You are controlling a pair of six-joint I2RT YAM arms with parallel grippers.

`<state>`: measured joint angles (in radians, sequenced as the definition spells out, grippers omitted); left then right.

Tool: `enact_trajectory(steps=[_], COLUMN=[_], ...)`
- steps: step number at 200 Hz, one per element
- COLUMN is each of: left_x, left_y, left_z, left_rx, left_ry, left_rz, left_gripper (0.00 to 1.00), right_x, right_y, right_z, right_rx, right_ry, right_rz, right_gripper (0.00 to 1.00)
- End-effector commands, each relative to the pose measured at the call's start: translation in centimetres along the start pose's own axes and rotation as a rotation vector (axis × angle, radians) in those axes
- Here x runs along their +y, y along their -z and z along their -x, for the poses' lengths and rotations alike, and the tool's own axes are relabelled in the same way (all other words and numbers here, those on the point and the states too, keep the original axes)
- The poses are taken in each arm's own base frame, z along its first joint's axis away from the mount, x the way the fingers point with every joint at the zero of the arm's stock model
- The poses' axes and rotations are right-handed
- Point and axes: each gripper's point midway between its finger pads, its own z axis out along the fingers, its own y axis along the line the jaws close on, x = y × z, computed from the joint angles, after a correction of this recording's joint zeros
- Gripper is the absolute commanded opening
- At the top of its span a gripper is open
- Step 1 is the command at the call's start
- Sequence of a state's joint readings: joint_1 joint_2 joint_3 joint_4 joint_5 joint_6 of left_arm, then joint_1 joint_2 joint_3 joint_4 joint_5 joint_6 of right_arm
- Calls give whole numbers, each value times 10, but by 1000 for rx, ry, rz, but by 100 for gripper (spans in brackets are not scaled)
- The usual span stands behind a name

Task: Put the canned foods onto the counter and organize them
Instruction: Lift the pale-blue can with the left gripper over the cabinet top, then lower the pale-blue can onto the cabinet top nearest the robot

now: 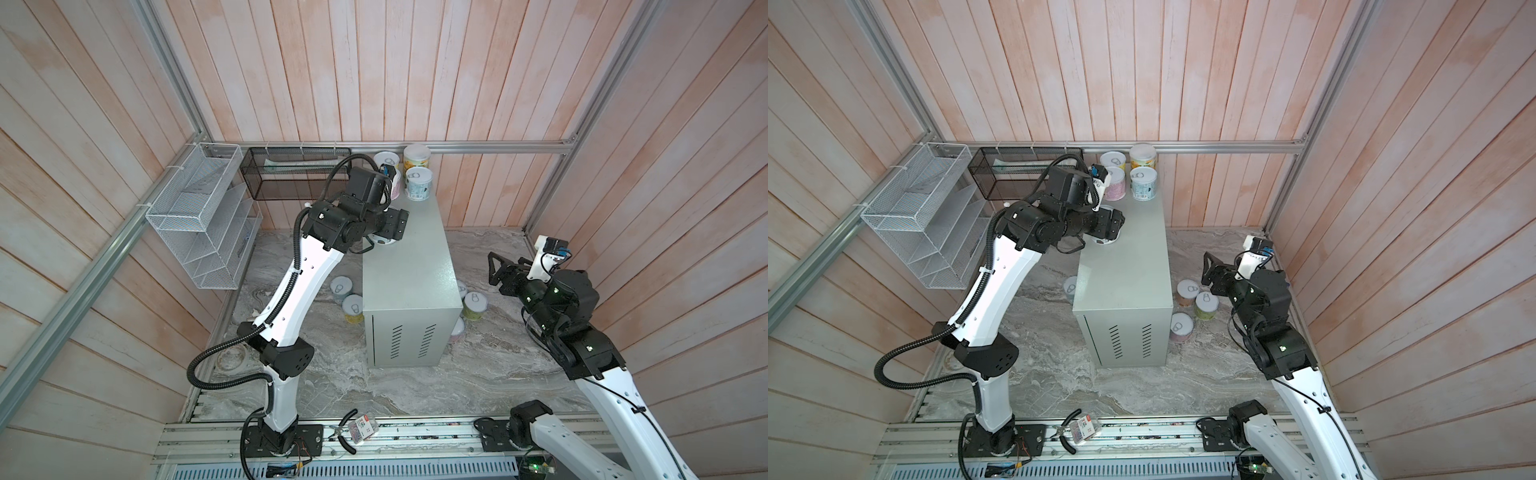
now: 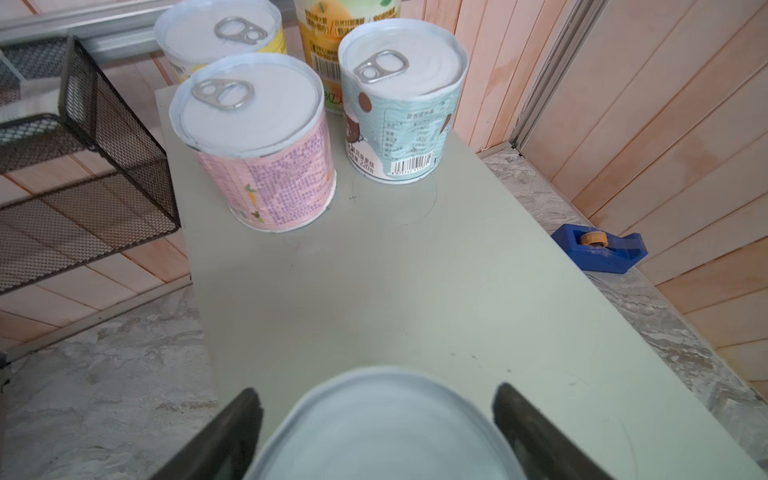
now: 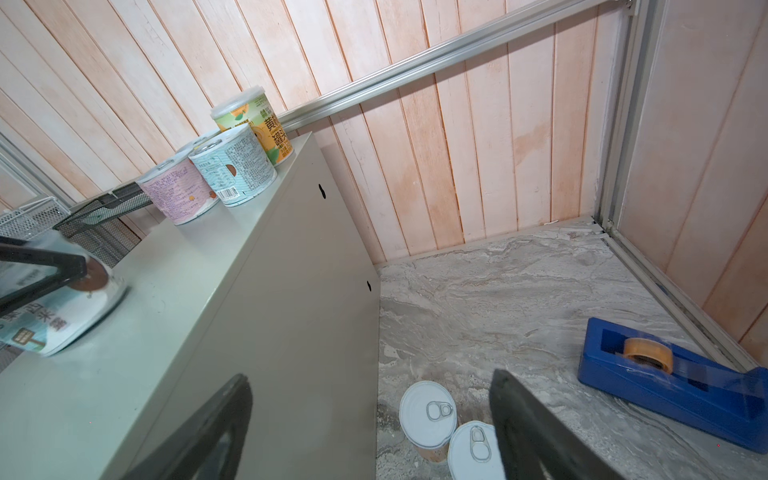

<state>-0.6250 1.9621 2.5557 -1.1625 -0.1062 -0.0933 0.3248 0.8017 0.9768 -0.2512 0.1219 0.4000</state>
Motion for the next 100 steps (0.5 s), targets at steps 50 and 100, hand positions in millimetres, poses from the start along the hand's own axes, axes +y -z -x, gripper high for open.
enact_trajectory(steps=[50,100], left_x=[1,1], left_y=[11,69], left_z=[36,79], left_rx=[-141,-343], left_ry=[-34,-51], left_rz=[12,30], left_gripper=[100,100], right_x=[13,14], right_y=[-3,-4], right_z=[20,23], right_rx=[-38,-40], right_ry=[-7,-7], right_rz=[40,40], right_gripper=[88,88])
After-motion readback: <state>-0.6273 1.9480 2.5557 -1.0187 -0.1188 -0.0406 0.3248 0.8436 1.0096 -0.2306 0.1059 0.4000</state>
